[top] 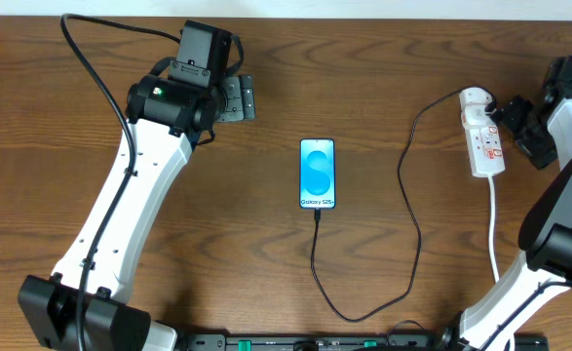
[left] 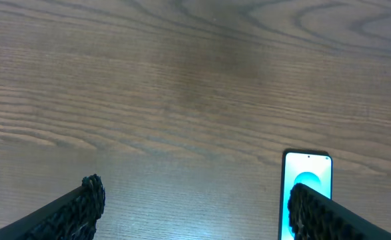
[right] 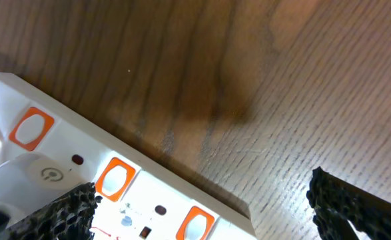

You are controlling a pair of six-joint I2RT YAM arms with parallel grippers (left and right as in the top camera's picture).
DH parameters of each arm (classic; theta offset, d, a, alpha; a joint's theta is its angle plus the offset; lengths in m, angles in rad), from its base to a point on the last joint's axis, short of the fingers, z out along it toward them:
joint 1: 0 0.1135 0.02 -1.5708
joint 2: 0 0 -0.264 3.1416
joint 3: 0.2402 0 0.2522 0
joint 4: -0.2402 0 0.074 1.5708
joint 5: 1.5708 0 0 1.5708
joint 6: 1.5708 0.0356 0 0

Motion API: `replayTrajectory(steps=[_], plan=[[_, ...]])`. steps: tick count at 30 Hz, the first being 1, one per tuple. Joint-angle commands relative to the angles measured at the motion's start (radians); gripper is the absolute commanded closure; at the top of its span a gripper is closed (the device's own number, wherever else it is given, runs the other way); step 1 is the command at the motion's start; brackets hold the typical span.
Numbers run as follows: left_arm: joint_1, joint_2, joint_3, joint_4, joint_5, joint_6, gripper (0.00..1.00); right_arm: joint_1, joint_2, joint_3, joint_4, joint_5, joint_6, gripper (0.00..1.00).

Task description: Plug charger to phone and switch on socket

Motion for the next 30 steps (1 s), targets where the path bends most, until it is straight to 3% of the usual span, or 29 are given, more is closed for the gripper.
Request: replayTrajectory(steps=[1,30], plan=[[0.001,0.004,0.002,-0.003,-0.016,0.01,0.11,-0.021,0.027,0.013,0.003,-0.02,0.014,0.01],[0.001,0.004,0.002,-0.003,-0.016,0.01,0.1,-0.065,0.042,-0.046,0.062,-0.181,0.032,0.01]])
